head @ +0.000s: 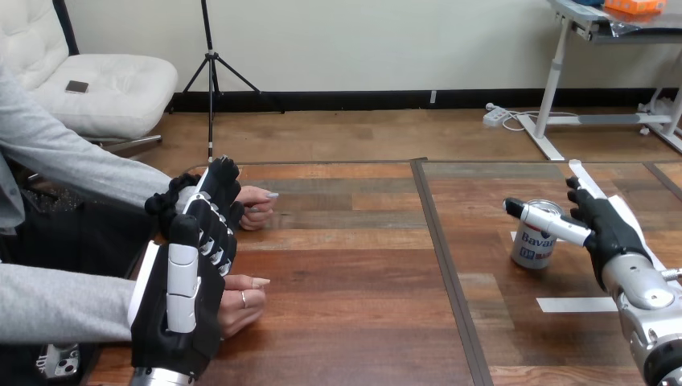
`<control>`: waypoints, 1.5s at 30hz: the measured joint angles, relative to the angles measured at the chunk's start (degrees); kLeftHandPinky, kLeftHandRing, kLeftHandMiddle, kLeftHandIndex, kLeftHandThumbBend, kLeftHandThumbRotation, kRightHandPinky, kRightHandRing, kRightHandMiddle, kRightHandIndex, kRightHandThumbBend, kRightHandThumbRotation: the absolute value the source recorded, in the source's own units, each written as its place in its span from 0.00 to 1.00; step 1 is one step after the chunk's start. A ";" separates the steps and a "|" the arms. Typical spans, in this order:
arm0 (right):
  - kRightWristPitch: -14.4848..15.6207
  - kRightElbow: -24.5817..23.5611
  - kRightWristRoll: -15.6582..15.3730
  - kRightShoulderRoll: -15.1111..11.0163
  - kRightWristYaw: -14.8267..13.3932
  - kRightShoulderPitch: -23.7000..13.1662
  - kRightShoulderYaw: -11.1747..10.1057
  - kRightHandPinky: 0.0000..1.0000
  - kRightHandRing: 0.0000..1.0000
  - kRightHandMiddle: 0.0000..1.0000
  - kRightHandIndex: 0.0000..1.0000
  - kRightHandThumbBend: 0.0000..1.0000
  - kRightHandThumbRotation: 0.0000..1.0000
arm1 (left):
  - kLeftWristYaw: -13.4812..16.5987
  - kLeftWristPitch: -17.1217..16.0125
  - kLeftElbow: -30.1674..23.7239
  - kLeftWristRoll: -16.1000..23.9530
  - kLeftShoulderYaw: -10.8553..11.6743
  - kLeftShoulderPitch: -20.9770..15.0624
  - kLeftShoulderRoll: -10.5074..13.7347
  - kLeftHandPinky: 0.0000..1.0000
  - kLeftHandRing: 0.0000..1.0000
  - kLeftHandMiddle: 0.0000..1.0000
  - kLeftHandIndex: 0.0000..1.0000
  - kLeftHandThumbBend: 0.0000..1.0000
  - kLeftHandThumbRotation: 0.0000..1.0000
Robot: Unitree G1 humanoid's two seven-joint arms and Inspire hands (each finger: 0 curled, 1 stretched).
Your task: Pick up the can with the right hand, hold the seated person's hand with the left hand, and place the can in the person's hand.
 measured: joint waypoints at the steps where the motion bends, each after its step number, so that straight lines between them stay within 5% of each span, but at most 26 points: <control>1: 0.01 0.02 -0.05 0.00 0.00 0.08 0.03 1.00 1.00 1.00 1.00 1.00 0.47 | -0.02 -0.01 0.00 -0.01 0.01 0.00 0.00 1.00 1.00 0.97 0.94 0.75 0.98; 45: 2.53 0.39 -2.60 0.00 -0.83 0.82 1.92 0.97 1.00 1.00 1.00 1.00 0.42 | -0.25 -1.45 0.76 -0.33 0.88 -0.10 0.07 1.00 0.98 0.97 0.93 0.75 0.97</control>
